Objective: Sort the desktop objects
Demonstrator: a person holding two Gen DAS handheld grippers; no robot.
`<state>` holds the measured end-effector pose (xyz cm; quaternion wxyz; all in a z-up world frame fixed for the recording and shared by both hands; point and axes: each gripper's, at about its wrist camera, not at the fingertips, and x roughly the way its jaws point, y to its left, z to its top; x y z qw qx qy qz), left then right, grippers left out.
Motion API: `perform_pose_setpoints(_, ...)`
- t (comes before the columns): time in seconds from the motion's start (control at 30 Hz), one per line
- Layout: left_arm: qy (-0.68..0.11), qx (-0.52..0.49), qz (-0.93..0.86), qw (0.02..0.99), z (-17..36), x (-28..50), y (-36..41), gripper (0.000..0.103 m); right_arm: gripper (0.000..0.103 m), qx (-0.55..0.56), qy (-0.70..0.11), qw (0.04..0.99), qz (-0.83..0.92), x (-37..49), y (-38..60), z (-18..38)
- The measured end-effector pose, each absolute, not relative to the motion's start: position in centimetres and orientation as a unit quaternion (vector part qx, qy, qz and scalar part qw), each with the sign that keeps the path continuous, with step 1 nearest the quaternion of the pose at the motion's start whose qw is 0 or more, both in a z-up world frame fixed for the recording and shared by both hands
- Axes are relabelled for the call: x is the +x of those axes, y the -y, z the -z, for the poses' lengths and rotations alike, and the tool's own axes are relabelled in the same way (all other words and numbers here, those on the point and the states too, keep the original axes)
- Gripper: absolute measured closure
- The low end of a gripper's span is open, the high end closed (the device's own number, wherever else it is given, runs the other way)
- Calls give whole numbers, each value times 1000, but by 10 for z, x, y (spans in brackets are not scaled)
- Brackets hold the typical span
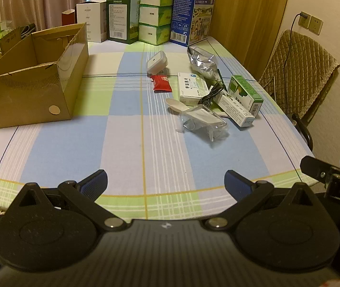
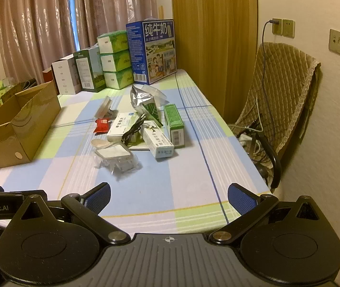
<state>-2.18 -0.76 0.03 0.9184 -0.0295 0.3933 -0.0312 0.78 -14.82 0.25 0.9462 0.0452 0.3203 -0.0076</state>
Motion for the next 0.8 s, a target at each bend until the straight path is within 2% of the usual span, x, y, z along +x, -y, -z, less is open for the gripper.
perform_pose_setpoints(0.8,-399,-37,33,916,4,-21,9,1,2,43,-324,945,7,11,148,-1)
